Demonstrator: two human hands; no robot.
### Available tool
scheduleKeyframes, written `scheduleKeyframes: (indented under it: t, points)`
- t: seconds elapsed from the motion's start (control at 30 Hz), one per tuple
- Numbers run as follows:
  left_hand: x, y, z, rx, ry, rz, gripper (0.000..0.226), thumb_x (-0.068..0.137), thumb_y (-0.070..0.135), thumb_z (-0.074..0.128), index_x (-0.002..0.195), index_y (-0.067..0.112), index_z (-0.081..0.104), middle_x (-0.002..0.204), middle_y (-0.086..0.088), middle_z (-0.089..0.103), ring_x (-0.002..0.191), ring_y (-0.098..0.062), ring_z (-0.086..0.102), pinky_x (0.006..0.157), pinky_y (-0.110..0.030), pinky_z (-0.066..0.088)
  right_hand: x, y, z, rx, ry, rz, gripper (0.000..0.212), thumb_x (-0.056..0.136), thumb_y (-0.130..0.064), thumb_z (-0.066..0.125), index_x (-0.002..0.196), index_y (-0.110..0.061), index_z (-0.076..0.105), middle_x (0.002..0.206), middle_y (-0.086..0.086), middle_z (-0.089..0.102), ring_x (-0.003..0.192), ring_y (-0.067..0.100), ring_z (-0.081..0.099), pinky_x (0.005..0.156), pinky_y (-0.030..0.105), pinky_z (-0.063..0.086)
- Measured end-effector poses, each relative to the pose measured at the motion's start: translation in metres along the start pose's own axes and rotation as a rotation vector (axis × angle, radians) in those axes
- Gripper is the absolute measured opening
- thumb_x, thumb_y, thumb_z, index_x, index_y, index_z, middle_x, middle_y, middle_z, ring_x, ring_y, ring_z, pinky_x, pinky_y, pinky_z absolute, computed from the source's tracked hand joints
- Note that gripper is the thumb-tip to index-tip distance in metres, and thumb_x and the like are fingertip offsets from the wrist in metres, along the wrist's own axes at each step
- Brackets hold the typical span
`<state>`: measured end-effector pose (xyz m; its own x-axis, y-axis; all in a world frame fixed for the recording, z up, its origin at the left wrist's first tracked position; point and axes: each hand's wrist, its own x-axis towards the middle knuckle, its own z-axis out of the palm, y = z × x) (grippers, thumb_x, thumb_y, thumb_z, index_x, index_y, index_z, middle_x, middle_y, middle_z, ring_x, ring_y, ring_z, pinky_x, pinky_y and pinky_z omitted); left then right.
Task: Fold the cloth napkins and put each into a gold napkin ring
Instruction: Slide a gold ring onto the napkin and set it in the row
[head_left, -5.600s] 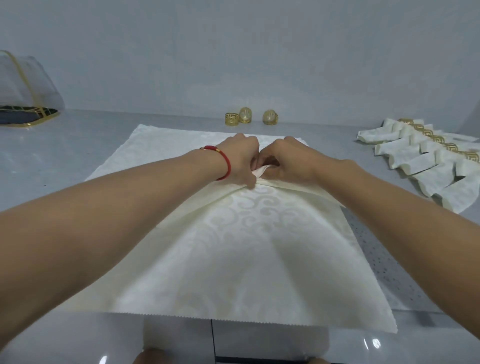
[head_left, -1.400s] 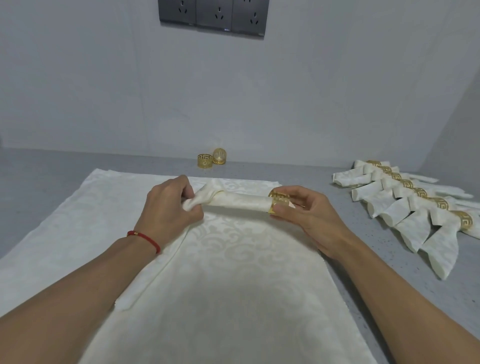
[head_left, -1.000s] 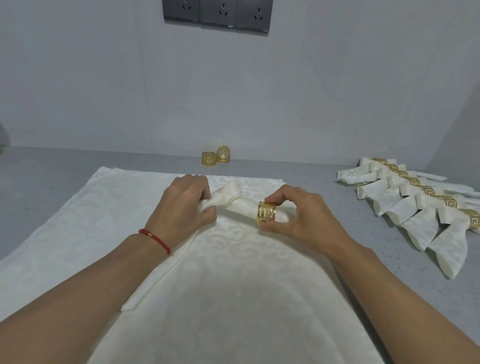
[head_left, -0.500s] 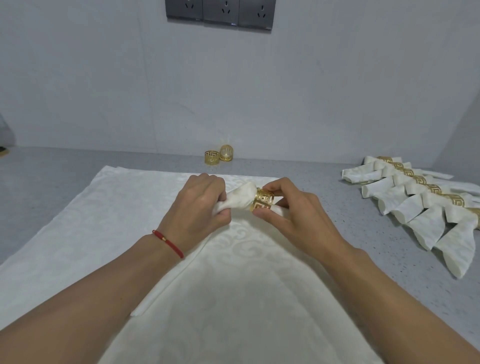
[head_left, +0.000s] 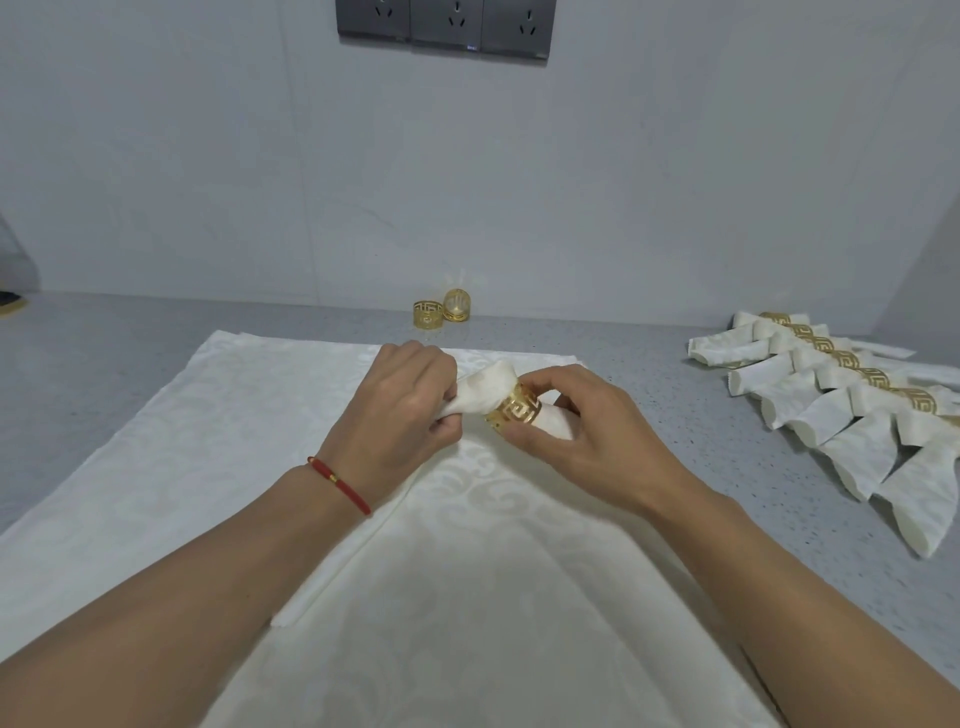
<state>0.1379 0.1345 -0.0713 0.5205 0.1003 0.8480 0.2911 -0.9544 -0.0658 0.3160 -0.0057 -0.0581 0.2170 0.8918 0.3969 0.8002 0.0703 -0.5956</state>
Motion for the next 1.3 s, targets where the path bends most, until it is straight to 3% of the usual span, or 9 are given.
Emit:
scheduleKeyframes:
  t: [0.13, 0.37, 0.53, 0.67, 0.83, 0.93, 1.03, 1.13, 1.3]
  points:
    - [-0.001, -0.001, 0.0, -0.022, -0.011, -0.019, 0.011, 0.065, -0.001, 0.056, 0.071, 0.005, 0.05, 0.07, -0.008, 0.051, 0.064, -0.026, 0.043, 0.061, -0.041, 0.04, -0.002, 0.006, -0.006, 0.042, -0.07, -0.009, 0.051, 0.086, -0.015, 0.075, 0.129, -0.04, 0.064, 0.117, -0.014, 0.062, 0.099, 0.005, 0.062, 0.087, 0.023, 0.049]
    - [-0.003, -0.001, 0.003, -0.06, -0.023, -0.056, 0.018, 0.063, -0.002, 0.063, 0.074, 0.006, 0.051, 0.072, -0.006, 0.053, 0.066, -0.024, 0.044, 0.064, -0.038, 0.04, 0.002, -0.001, 0.0, 0.096, 0.192, 0.192, 0.035, 0.08, -0.039, 0.084, 0.1, -0.027, 0.058, 0.092, -0.009, 0.065, 0.068, 0.007, 0.05, 0.059, 0.013, 0.038]
    - [-0.003, 0.0, 0.003, -0.048, -0.018, -0.076, 0.01, 0.066, 0.003, 0.057, 0.073, 0.006, 0.051, 0.071, -0.006, 0.052, 0.066, -0.023, 0.043, 0.063, -0.036, 0.039, 0.0, -0.014, 0.001, 0.081, 0.188, 0.385, 0.032, 0.084, -0.038, 0.078, 0.087, -0.018, 0.053, 0.08, -0.002, 0.054, 0.065, 0.013, 0.043, 0.05, 0.016, 0.035]
    - [-0.002, 0.001, 0.004, -0.027, -0.009, -0.063, 0.006, 0.067, 0.005, 0.053, 0.073, 0.006, 0.051, 0.07, -0.006, 0.052, 0.065, -0.023, 0.043, 0.063, -0.035, 0.038, -0.001, -0.019, 0.001, 0.185, 0.115, 0.526, 0.035, 0.083, -0.043, 0.072, 0.075, -0.015, 0.054, 0.075, 0.009, 0.064, 0.063, 0.015, 0.046, 0.056, 0.027, 0.036]
    - [-0.001, 0.003, 0.004, -0.016, -0.006, -0.078, 0.017, 0.062, -0.003, 0.063, 0.072, 0.005, 0.051, 0.068, -0.006, 0.05, 0.062, -0.024, 0.043, 0.063, -0.036, 0.038, -0.002, -0.021, 0.002, 0.335, 0.111, 0.558, 0.036, 0.08, -0.042, 0.077, 0.06, -0.015, 0.063, 0.063, 0.0, 0.071, 0.058, 0.015, 0.045, 0.057, 0.029, 0.036]
    - [-0.001, 0.003, 0.004, -0.021, -0.013, -0.095, 0.023, 0.06, -0.006, 0.068, 0.072, 0.005, 0.052, 0.068, -0.006, 0.05, 0.063, -0.024, 0.042, 0.064, -0.034, 0.036, -0.003, -0.023, 0.0, 0.462, 0.079, 0.614, 0.025, 0.08, -0.034, 0.08, 0.068, -0.012, 0.079, 0.071, 0.013, 0.071, 0.06, 0.016, 0.041, 0.052, 0.025, 0.033]
    - [-0.001, 0.002, 0.004, -0.024, -0.004, -0.113, 0.02, 0.06, -0.004, 0.067, 0.071, 0.004, 0.051, 0.068, -0.007, 0.051, 0.062, -0.025, 0.044, 0.063, -0.033, 0.035, -0.004, -0.022, -0.001, 0.599, 0.136, 0.628, 0.015, 0.079, -0.029, 0.086, 0.076, -0.014, 0.083, 0.064, 0.002, 0.058, 0.054, 0.013, 0.041, 0.045, 0.018, 0.033]
    - [-0.002, 0.002, 0.003, -0.035, 0.005, -0.117, 0.021, 0.061, -0.003, 0.067, 0.071, 0.004, 0.051, 0.068, -0.007, 0.051, 0.063, -0.024, 0.043, 0.064, -0.031, 0.034, -0.003, -0.02, 0.002, 0.689, 0.149, 0.642, 0.009, 0.079, -0.03, 0.086, 0.082, -0.022, 0.085, 0.074, 0.003, 0.057, 0.064, 0.022, 0.039, 0.052, 0.025, 0.033]
    - [-0.002, 0.003, 0.002, -0.04, 0.021, -0.107, 0.02, 0.061, -0.004, 0.066, 0.071, 0.004, 0.051, 0.067, -0.007, 0.051, 0.062, -0.024, 0.043, 0.063, -0.033, 0.036, -0.001, -0.016, -0.002, 0.797, 0.095, 0.633, 0.01, 0.083, -0.023, 0.083, 0.091, -0.017, 0.083, 0.062, -0.004, 0.056, 0.048, 0.01, 0.037, 0.044, 0.022, 0.032]
